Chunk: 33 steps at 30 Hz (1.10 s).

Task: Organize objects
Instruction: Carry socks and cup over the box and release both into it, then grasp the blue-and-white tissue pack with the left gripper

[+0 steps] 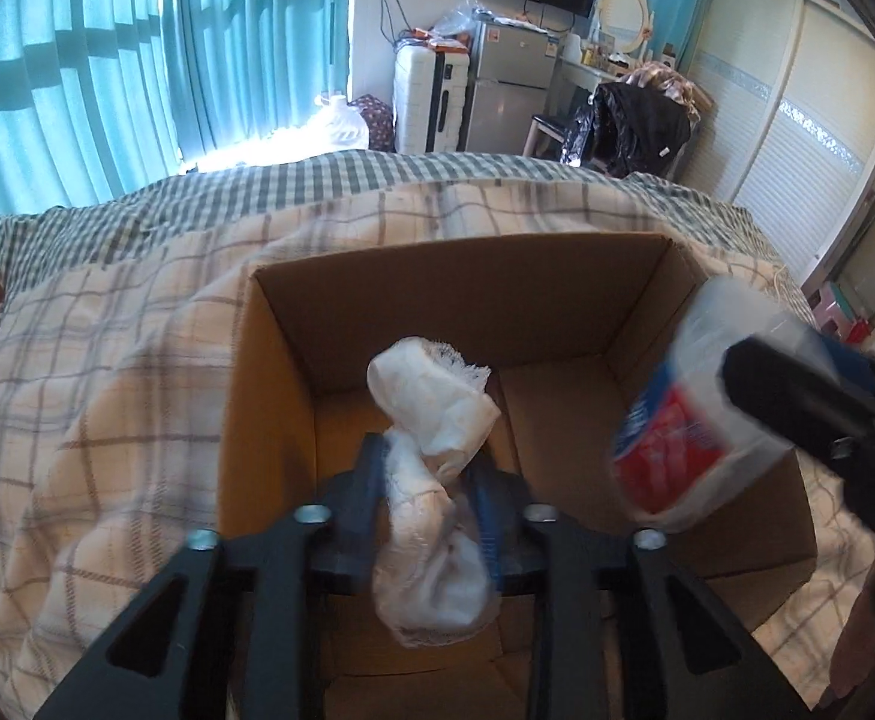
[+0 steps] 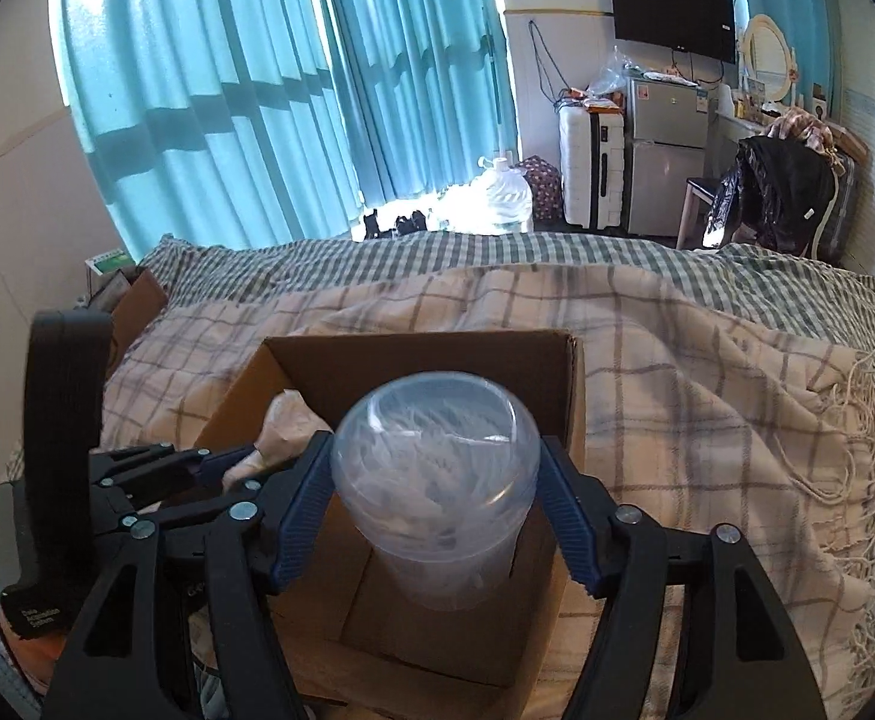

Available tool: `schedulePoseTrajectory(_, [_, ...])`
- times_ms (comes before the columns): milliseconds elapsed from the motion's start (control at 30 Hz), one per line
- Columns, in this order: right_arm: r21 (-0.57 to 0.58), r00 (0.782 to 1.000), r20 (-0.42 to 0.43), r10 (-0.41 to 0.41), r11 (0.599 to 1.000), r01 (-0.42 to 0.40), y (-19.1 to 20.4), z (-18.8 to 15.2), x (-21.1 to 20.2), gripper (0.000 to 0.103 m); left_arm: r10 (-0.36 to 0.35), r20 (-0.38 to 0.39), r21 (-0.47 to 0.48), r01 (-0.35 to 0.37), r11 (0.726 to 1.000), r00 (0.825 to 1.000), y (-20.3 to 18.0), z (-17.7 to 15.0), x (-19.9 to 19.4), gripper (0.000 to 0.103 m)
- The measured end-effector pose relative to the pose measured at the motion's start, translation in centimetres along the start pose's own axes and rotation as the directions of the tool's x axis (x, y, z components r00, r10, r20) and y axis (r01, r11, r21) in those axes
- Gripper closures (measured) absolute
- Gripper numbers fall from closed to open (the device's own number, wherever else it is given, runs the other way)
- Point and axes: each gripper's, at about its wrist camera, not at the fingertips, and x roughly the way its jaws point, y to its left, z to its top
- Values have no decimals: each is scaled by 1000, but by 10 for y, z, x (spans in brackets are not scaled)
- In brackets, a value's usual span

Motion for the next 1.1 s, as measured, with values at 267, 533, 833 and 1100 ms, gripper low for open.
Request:
schedulePoseTrajectory(267, [-16,992,125,-32,999,35,14,22,-79,18,55,98,-11,-54,998,994,1,-11,-71,26])
schedulePoseTrajectory(533, [-85,981,184,-61,993,78,44,-6,-171,6,111,202,-110,-90,990,973,15,-58,-164,2])
schedulePoseTrajectory(833, [-153,993,103,-64,985,80,68,-90,-175,0,208,190,-184,-173,968,960,23,-138,-170,0])
schedulePoseTrajectory(1100, [-107,981,-171,-93,991,75,47,-170,-84,2,211,40,-93,-207,974,977,8,-202,-108,0])
